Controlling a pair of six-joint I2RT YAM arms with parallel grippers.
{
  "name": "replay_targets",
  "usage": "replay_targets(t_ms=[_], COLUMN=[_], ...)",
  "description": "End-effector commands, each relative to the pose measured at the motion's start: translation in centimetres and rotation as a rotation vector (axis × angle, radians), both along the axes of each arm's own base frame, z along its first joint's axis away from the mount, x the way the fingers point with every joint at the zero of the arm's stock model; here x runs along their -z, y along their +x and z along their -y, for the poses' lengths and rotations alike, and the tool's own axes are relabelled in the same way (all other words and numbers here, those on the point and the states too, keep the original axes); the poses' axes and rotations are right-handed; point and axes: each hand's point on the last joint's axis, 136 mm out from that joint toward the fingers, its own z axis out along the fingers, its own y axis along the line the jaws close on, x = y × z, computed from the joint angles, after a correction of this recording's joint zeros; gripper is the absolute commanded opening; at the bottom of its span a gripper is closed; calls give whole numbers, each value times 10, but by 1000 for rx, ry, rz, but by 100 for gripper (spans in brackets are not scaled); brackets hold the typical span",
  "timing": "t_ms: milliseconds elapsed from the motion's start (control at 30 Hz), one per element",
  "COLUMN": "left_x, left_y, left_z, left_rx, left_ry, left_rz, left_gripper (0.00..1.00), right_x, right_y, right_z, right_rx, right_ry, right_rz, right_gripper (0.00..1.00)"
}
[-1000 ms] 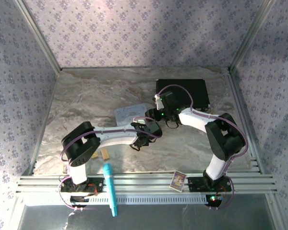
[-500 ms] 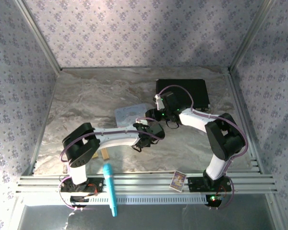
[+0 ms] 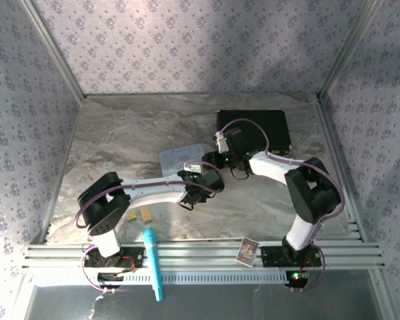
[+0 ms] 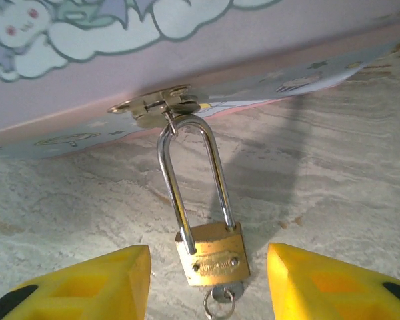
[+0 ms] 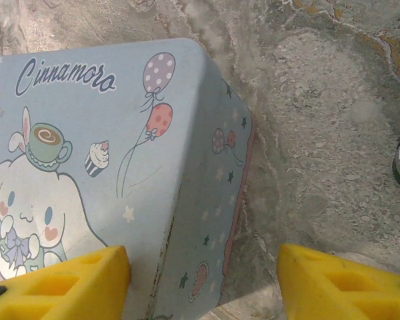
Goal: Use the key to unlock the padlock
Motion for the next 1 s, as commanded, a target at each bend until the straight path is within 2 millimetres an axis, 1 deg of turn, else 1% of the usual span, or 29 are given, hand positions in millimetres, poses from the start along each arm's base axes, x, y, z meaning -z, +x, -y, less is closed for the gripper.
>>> replay_targets(t_ms=[0,100,133,300,433,500,567,633,667,800,867,967], left_x=[11,15,19,31,36,35,31,26,22,6,-2,-7], left_y=[0,4,2,-1,-2,-1,1,2,1,4,6,4], left_z=[6,9,4,8,12,14,19,23,24,23,25,24], left_rx=[-5,-5,-5,-6,6,8,19,30,39,39,41,34], left_ry=[9,36,67,86,91,84,43,5,-12,-57,-90,-93], left_rz=[-14,-13,-35,-59,-70,-68,-52,-38,-33,9,28,21], left_gripper=[47,46,46,43,39,34,28,28,30,33,30,26], right_x=[55,55,55,56,56,56,57,57,57,57,57,56], right_y=[-38,-37,-36,-37,-36,-36,-36,-36,-35,-35,-35,-34], right_z=[30,30,30,32,32,32,32,32,32,32,31,31], right_rx=[14,15,17,18,21,21,23,23,24,26,24,26], right_ry=[-152,-151,-151,-152,-148,-147,-147,-140,-135,-125,-121,-120], right_rz=[-183,-180,-180,-184,-185,-185,-189,-192,-193,-195,-195,-196], right_gripper=[61,61,61,61,61,61,61,61,61,61,61,61])
